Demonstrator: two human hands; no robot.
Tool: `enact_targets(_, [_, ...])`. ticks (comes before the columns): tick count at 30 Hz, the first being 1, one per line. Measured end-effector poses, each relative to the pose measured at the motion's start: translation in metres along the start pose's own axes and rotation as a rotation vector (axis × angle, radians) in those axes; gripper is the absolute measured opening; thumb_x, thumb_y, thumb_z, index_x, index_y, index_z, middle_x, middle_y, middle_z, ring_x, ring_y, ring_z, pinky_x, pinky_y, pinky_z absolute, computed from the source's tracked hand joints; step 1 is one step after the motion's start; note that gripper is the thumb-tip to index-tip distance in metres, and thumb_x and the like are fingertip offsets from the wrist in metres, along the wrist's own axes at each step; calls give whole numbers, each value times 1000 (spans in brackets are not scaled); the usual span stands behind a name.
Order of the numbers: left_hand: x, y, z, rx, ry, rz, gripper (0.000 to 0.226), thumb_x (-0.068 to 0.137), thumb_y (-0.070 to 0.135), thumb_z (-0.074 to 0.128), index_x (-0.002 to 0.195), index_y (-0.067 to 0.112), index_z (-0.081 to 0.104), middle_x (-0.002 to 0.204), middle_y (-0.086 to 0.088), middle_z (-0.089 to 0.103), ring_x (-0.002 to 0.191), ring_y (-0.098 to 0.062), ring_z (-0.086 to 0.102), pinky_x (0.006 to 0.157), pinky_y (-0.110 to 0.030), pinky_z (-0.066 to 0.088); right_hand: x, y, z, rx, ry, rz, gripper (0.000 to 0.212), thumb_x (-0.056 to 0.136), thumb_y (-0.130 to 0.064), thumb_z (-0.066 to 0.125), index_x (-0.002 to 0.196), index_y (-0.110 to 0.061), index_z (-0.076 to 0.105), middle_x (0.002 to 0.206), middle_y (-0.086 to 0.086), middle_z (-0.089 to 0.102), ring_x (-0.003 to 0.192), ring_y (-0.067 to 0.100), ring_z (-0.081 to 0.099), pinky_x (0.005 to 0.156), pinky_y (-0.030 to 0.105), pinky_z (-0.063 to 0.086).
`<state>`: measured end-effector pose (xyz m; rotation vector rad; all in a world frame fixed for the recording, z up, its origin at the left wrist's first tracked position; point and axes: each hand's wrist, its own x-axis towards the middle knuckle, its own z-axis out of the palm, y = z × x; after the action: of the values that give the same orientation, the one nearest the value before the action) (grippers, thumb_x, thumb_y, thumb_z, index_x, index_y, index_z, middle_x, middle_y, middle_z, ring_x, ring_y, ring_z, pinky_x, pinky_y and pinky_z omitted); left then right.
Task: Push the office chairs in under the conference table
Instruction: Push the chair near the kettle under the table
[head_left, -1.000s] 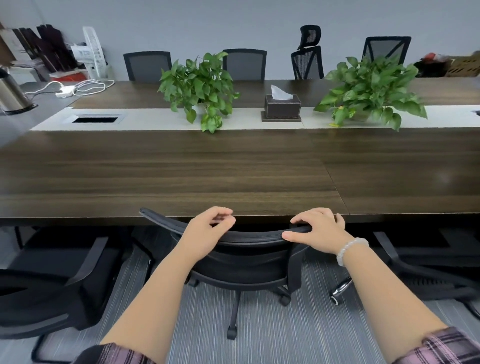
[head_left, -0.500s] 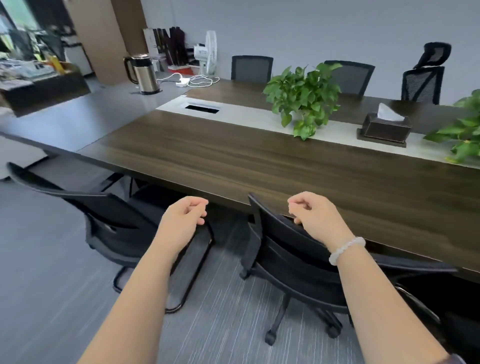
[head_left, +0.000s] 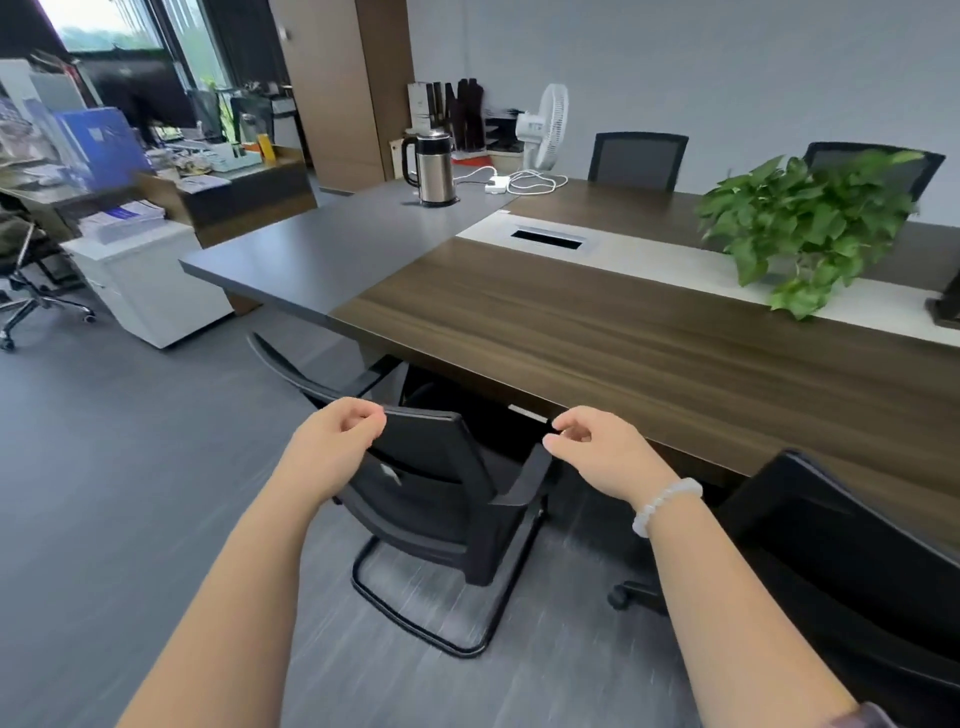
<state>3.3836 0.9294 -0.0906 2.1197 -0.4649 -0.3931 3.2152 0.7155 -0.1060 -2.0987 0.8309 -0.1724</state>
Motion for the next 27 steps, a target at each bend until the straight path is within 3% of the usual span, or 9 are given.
enact_targets(4, [38,-29,-48,71,-14,-40,19,93,31,53,107,22,61,105,3,61,99,-16,55,83,-30,39,33,-44,64,-66,-67,30,46,89,-42,59,131,-26,51,133,0,51,127,23,43,103,40,40])
enact_targets(8, [85,-52,-70,119,-77,-67,28,92,32,55,117,20,58,117,3,58,108,-16,52,92,-32,40,71,-70,101,-207,-172,80,58,87,-50,58,138,-28,41,140,2,44,131,27,37,105,45,38])
enact_targets(10, [104,-61,-71,182,-82,-50,33,91,37,55,120,22,57,128,1,55,118,-19,50,103,-40,38,83,-75,108,-248,-199,89,59,85,-53,58,137,-29,41,138,1,46,127,27,41,105,46,38])
enact_targets(13, [143,-78,-73,298,-109,-56,40,88,44,55,124,27,53,140,-2,44,129,-25,41,108,-48,33,120,-80,125,-367,-263,127,61,83,-58,57,135,-30,43,135,-2,48,124,26,44,104,46,38])
enact_targets(19, [212,-93,-89,433,-253,-81,63,83,46,64,138,25,40,146,-2,31,133,-24,34,110,-47,30,180,-114,138,-502,-595,92,64,86,-63,51,135,-23,47,132,-4,53,116,17,52,99,30,40])
enact_targets(22, [244,-93,-100,580,-281,-49,72,78,50,66,140,27,36,148,-3,33,135,-26,32,109,-47,30,203,-131,147,-570,-683,87,61,82,-66,53,128,-26,53,127,-7,57,112,15,54,100,31,40])
enact_targets(24, [261,-92,-104,728,-339,-2,78,75,55,65,142,30,33,149,-1,33,139,-25,27,112,-48,22,213,-138,153,-595,-731,94,63,78,-67,58,126,-27,55,126,-7,59,113,16,55,102,33,41])
enact_targets(27, [281,-94,-108,848,-574,24,78,75,56,65,142,33,32,153,0,27,147,-21,6,113,-55,-6,221,-140,159,-596,-773,146,62,73,-65,65,121,-26,59,124,-3,62,113,18,57,101,34,43])
